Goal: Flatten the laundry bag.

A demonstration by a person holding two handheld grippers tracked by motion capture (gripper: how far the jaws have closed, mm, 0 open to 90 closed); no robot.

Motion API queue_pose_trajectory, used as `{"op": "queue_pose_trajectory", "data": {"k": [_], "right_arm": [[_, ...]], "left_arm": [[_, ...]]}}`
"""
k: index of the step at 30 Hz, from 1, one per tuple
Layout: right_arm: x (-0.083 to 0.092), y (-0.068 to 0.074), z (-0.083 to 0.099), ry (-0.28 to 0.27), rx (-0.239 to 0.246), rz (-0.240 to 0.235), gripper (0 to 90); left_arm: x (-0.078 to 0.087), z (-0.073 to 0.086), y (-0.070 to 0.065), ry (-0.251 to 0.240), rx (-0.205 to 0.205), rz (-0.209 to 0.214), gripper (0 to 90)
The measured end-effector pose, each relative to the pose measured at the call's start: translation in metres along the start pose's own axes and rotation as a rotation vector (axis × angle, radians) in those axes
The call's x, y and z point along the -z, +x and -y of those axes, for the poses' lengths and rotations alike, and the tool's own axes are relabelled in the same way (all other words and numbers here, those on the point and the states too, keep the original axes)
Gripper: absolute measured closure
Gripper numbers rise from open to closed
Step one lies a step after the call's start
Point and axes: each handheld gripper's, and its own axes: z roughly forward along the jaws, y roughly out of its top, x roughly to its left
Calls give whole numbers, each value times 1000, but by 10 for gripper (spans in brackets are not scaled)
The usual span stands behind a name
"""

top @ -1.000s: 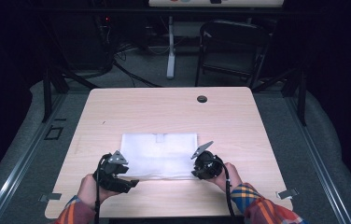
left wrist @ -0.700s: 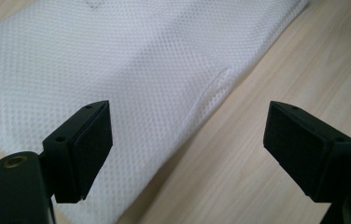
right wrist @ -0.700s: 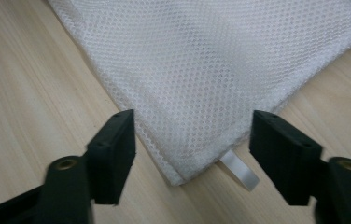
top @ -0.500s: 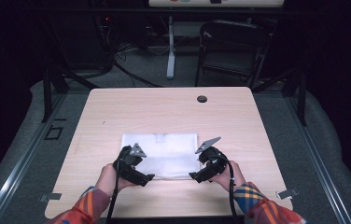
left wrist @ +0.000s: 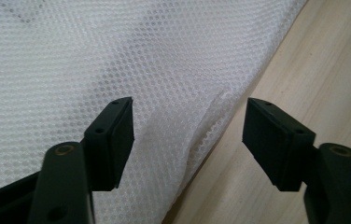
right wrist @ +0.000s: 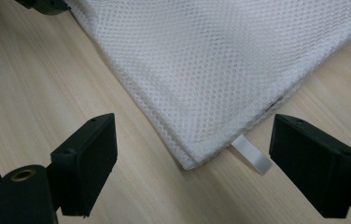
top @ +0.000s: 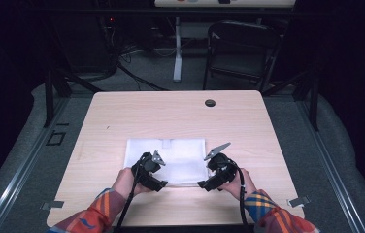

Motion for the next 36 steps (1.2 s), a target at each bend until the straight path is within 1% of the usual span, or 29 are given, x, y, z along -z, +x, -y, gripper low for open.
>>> {"op": "queue_pose_trajectory", "data": {"k": [3,7,8,9,12,14,16,18,19,22,23,26,28,31,33,35,36], "right_arm": [[-1,1,0,-4,1,-2,157],[-1,1,0,4,8,-6,161],[-1,1,0,4,9,-5,164],[-1,1,0,5,9,-5,171],[-3,1,0,0,9,-10,206],[-3,2,0,-5,7,-12,227],[-4,3,0,-8,3,-15,242],[-4,4,-1,-8,18,-18,256],[-5,5,-1,-13,15,-20,264],[-5,6,-1,-3,27,-22,286],[-5,6,-1,-7,25,-20,306],[-6,7,-1,-12,27,-23,328],[-5,8,-1,-5,29,-21,348],[-6,10,-1,-10,31,-26,367],[-6,11,-2,-2,35,-25,384],[-7,12,-2,-4,41,-30,399],[-7,12,-2,2,49,-29,420]], "left_arm": [[-3,0,0,9,-16,4,450],[-8,3,1,33,-30,18,522],[-9,3,1,39,-37,15,537],[-9,3,1,45,-49,23,580],[-11,4,1,53,-69,21,648],[-12,5,2,60,-79,19,670],[-14,5,3,55,-87,14,699],[-15,5,3,52,-97,11,723],[-15,5,3,51,-101,9,736],[-16,5,3,46,-107,3,765],[-16,6,3,45,-110,2,775],[-16,6,2,45,-119,-5,799],[-16,5,2,48,-123,-11,802],[-17,5,2,48,-137,-14,820],[-17,5,1,46,-138,-23,850],[-17,5,2,42,-144,-21,862],[-16,5,2,36,-139,-23,865]]}}
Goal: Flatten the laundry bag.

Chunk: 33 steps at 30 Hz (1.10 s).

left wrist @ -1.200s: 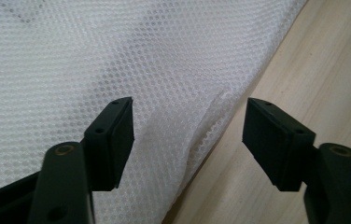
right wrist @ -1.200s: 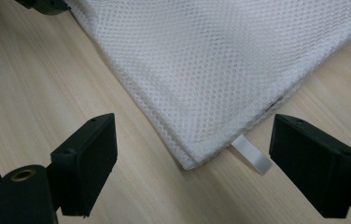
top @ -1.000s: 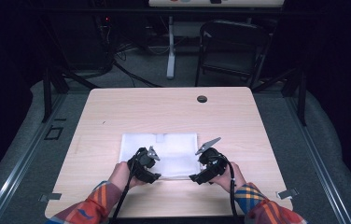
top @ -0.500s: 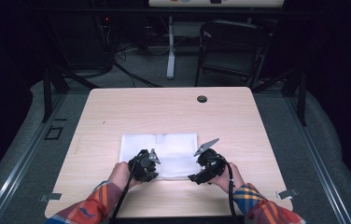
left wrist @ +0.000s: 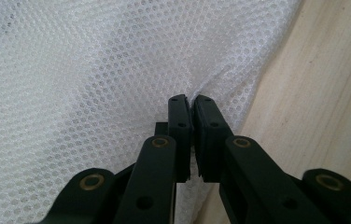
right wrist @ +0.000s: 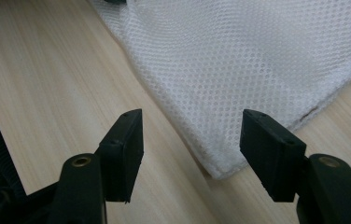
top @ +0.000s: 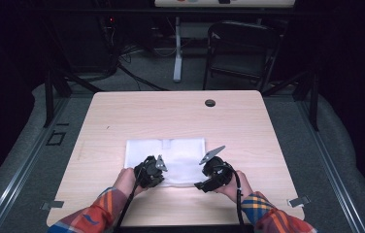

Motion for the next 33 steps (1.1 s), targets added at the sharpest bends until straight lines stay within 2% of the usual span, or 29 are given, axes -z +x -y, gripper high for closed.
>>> {"op": "queue_pose_trajectory", "data": {"k": [8,10,15,20,21,23,26,31,33], "right_arm": [[0,10,-3,-34,35,6,692],[-1,13,-4,-25,62,2,769],[-10,25,-6,1,118,-11,878],[-18,33,-9,6,161,19,900],[-19,34,-9,-6,151,25,900],[-21,33,-10,10,159,38,900],[-25,32,-11,6,151,52,900],[-30,31,-14,-43,168,94,900],[-33,30,-15,-45,169,106,900]], "left_arm": [[4,0,1,-21,-4,-27,875],[6,0,2,-29,-5,-29,875],[9,0,2,-53,-4,-45,874],[14,-1,2,-85,-3,-58,875],[15,-1,2,-92,-3,-64,875],[17,-1,2,-105,-6,-72,875],[20,-2,1,-122,-15,-86,875],[20,-3,1,-126,-28,-84,876],[19,-4,1,-126,-29,-84,876]]}}
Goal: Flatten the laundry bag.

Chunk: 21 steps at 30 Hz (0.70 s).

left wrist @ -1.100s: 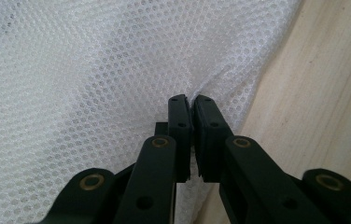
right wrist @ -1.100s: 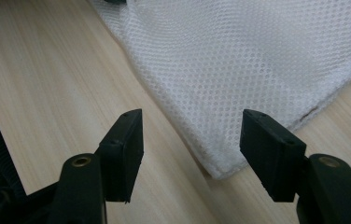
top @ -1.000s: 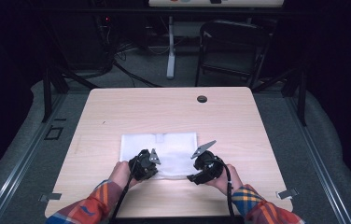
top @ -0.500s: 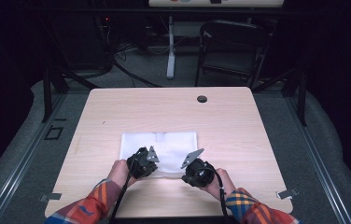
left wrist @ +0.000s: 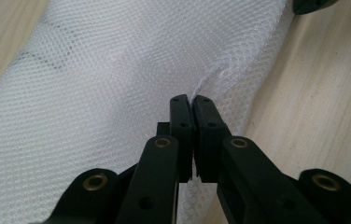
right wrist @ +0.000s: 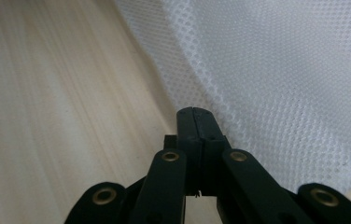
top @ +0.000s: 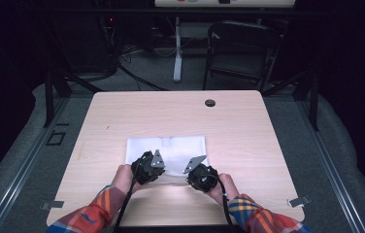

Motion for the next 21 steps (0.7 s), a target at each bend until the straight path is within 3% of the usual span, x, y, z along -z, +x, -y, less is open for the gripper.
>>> {"op": "queue_pose_trajectory", "data": {"k": [12,21], "right_arm": [[-16,-12,5,24,-19,57,900],[-18,-15,4,39,-45,36,900]], "left_arm": [[-1,-4,5,-28,7,-4,879],[5,-7,9,-33,24,-8,878]]}}
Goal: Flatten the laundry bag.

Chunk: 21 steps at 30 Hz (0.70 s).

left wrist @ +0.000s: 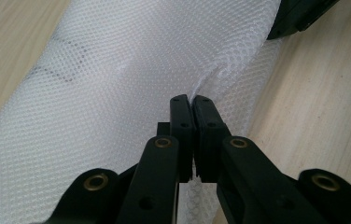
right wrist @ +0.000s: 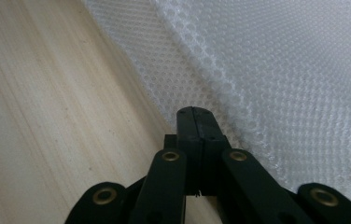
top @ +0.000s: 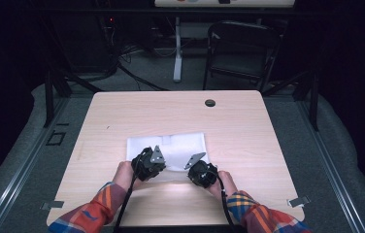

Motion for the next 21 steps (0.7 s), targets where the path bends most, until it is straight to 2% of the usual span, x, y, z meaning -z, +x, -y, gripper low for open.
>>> {"op": "queue_pose_trajectory", "data": {"k": [12,15,21], "right_arm": [[0,0,0,-5,-8,-2,900],[0,0,0,5,-6,0,900],[3,3,0,28,4,-15,900]], "left_arm": [[11,-11,14,-5,84,-16,876],[12,-13,15,-15,95,-26,875],[15,-19,15,-23,86,-6,875]]}}
